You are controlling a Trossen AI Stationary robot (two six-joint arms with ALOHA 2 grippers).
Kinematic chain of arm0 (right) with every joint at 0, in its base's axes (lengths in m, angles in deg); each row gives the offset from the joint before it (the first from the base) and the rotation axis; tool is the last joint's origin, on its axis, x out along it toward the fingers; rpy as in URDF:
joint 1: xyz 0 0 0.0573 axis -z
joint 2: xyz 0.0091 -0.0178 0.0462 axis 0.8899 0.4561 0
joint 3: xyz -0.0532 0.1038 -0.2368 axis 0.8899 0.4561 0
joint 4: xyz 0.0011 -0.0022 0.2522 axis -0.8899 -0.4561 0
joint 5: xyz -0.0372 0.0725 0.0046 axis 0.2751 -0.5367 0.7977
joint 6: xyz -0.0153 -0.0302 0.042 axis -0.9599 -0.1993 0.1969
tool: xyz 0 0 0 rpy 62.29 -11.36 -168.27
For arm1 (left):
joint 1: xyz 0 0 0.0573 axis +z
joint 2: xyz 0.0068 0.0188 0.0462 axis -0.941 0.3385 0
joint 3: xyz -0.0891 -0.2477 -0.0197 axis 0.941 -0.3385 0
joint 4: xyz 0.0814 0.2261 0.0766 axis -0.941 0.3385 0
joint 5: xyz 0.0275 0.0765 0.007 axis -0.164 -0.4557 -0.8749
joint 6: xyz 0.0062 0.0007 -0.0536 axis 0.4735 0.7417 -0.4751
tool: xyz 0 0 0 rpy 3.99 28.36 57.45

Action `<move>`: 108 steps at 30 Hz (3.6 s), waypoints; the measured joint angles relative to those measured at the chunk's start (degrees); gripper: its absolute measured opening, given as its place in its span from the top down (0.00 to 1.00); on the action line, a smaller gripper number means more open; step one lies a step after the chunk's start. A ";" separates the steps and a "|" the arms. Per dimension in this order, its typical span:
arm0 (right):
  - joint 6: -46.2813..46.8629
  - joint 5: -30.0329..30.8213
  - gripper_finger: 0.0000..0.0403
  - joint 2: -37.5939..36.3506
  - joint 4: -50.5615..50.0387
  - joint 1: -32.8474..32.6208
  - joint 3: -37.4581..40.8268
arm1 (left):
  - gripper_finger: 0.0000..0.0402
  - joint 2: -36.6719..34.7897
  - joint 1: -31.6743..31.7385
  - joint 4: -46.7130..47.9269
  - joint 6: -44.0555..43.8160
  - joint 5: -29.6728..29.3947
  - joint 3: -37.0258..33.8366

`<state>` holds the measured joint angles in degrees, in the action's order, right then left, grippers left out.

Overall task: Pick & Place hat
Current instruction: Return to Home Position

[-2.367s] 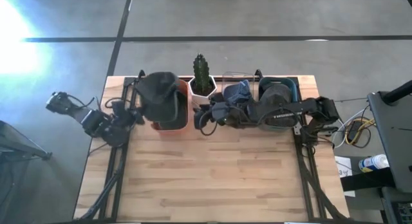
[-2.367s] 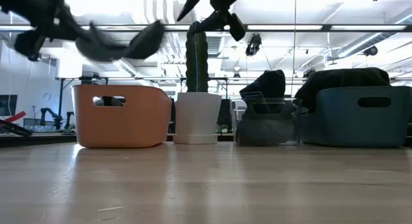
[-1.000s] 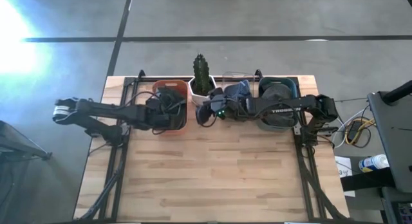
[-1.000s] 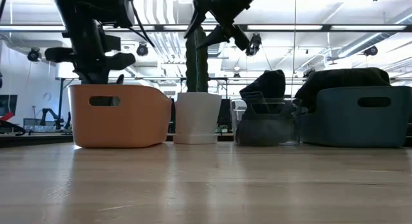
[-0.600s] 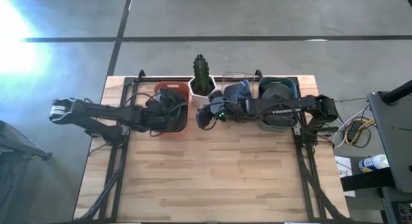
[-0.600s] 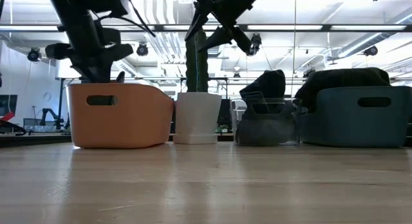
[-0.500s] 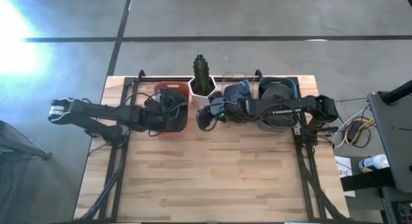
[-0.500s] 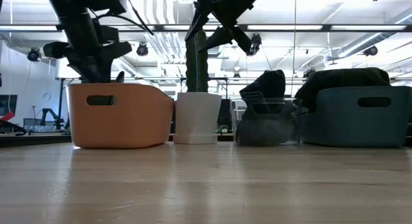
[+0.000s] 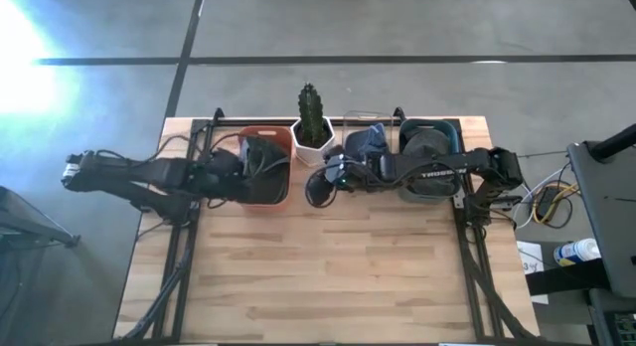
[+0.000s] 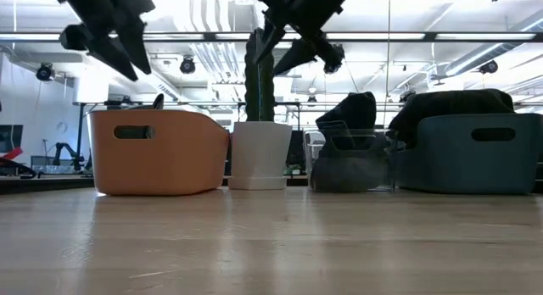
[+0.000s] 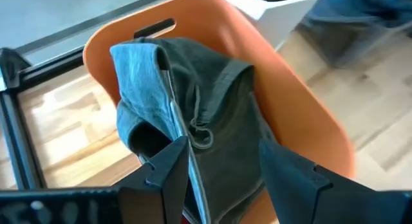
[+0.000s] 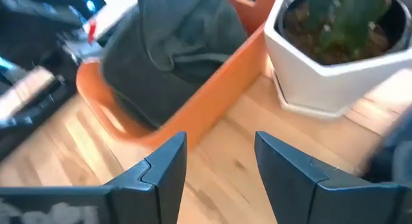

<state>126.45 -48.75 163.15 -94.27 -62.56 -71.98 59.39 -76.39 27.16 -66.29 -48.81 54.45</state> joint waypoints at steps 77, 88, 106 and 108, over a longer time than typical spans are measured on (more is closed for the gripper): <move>-4.56 14.44 0.77 -49.67 22.47 -11.00 69.23 | 0.57 -38.76 -14.45 -81.59 32.11 22.28 -52.52; -4.46 14.24 0.77 -49.76 22.76 -11.02 69.22 | 0.57 -50.37 -1.00 -76.40 54.92 43.82 -52.50; -4.44 14.25 0.78 -49.76 22.94 -11.02 69.20 | 0.57 -54.85 9.34 -62.36 45.71 46.78 -53.59; -4.46 14.25 0.79 -49.76 22.94 -11.02 69.20 | 0.57 -54.77 9.34 -62.36 45.68 46.74 -53.62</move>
<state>121.99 -34.49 113.38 -71.33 -73.58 -2.78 4.62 -67.05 -35.21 -20.61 -2.07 0.83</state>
